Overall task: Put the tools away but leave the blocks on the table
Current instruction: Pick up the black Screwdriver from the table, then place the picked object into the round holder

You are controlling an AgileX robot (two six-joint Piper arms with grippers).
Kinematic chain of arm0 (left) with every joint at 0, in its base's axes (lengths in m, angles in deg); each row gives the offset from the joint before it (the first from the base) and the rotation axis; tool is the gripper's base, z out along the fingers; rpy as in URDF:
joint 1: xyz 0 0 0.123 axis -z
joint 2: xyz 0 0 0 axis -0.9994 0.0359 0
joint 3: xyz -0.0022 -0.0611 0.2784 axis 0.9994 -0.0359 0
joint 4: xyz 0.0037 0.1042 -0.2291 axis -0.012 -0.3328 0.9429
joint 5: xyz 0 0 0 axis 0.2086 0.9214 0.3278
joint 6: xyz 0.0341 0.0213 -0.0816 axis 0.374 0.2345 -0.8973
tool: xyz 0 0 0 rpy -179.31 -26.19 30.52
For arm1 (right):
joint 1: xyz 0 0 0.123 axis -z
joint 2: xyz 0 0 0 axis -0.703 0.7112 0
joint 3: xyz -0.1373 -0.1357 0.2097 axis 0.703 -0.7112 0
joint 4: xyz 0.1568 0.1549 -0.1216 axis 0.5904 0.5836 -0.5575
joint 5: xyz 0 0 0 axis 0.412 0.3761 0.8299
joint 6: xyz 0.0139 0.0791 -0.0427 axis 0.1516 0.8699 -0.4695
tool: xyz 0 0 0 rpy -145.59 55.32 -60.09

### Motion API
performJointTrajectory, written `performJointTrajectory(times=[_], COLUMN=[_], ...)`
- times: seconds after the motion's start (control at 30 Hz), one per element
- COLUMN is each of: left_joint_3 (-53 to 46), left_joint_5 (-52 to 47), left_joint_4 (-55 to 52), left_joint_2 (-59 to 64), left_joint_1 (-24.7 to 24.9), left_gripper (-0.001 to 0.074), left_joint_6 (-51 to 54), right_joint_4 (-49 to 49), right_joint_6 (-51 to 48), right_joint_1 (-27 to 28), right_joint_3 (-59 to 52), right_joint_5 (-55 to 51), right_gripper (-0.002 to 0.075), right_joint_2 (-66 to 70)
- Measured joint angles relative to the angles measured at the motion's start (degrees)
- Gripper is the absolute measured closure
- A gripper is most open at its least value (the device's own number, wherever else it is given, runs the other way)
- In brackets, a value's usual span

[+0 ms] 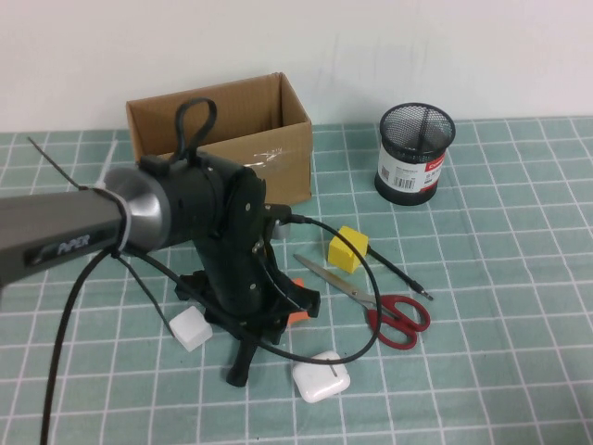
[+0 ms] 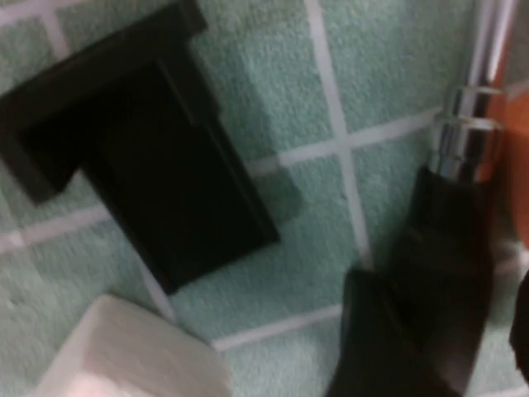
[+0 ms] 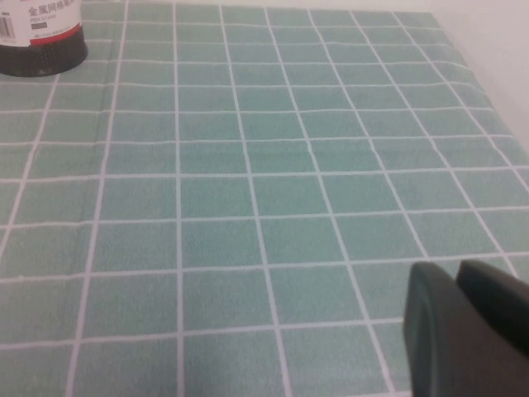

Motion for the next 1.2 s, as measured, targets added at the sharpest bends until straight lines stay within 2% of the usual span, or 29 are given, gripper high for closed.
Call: performJointTrajectory(times=[0.13,0.27,0.47,0.77,0.97,1.2], left_joint_3=[0.2,0.3,0.3,0.2,-2.3,-9.8], left_joint_5=[0.7,0.7,0.1,1.4,11.4,31.9], left_joint_4=[-0.9,-1.5,-2.8,-6.7,-7.3,-7.1], left_joint_2=[0.4,0.6,-3.0,-21.9,-29.5,-31.0], left_joint_1=[0.0,0.0,0.5,3.5,4.4,4.4], left_gripper=[0.0446,0.0565,0.0557,0.0557,0.0557,0.0557], left_joint_6=[-0.1,0.9,4.7,5.7,9.0,10.1], right_joint_4=[0.0,0.0,0.0,0.0,0.0,0.0], right_joint_6=[0.0,0.0,0.0,0.0,0.0,0.0], right_joint_1=[0.0,0.0,0.0,0.0,0.0,0.0], right_joint_3=[0.0,0.0,0.0,0.0,0.0,0.0], right_joint_5=[0.0,0.0,0.0,0.0,0.0,0.0], right_gripper=[0.0732,0.0733,0.0733,0.0733,0.0733,0.0733], right_joint_2=[0.0,0.0,0.0,0.0,0.0,0.0])
